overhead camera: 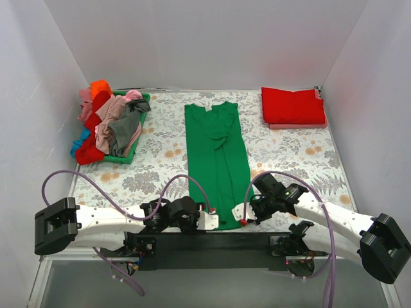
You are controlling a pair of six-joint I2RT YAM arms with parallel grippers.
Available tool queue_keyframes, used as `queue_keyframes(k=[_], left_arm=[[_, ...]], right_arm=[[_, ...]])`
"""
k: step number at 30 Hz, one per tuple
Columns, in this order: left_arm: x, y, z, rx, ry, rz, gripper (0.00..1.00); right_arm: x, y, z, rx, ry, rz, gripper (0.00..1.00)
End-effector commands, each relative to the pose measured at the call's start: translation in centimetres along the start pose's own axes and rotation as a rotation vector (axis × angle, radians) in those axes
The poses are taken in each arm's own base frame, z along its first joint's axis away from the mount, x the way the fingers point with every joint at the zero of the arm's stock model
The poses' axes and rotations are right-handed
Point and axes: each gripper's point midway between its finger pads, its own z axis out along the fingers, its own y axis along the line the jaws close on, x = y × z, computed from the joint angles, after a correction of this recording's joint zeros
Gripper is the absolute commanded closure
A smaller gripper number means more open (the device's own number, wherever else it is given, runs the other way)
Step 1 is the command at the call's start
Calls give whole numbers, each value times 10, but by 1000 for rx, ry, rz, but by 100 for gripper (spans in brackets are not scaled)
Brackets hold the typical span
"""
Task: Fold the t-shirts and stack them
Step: Fold the tshirt
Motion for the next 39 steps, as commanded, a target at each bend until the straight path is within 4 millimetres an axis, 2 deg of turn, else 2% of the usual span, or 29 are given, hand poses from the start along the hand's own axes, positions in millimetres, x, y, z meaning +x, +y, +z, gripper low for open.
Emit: queue_keyframes(k=[1, 5, 11, 20, 32, 39], left_arm=[[0, 1, 1, -2, -6, 14, 48], [-5, -14, 0, 83, -31, 9, 48], [-7, -24, -5, 140, -40, 9, 46], [-5, -21, -5, 126, -31, 20, 47], [-6, -28, -7, 165, -39, 25, 46], [0, -27, -7, 161, -13, 31, 47]], right_arm=[[-6, -4, -4, 13, -24, 7, 99], [-6, -4, -4, 17, -27, 9, 99], [-6, -3, -4, 10, -29, 9, 99], [-6, -2, -2, 2, -34, 12, 99], [-6, -2, -2, 1, -36, 14, 99], [-6, -3, -2, 4, -39, 16, 99]])
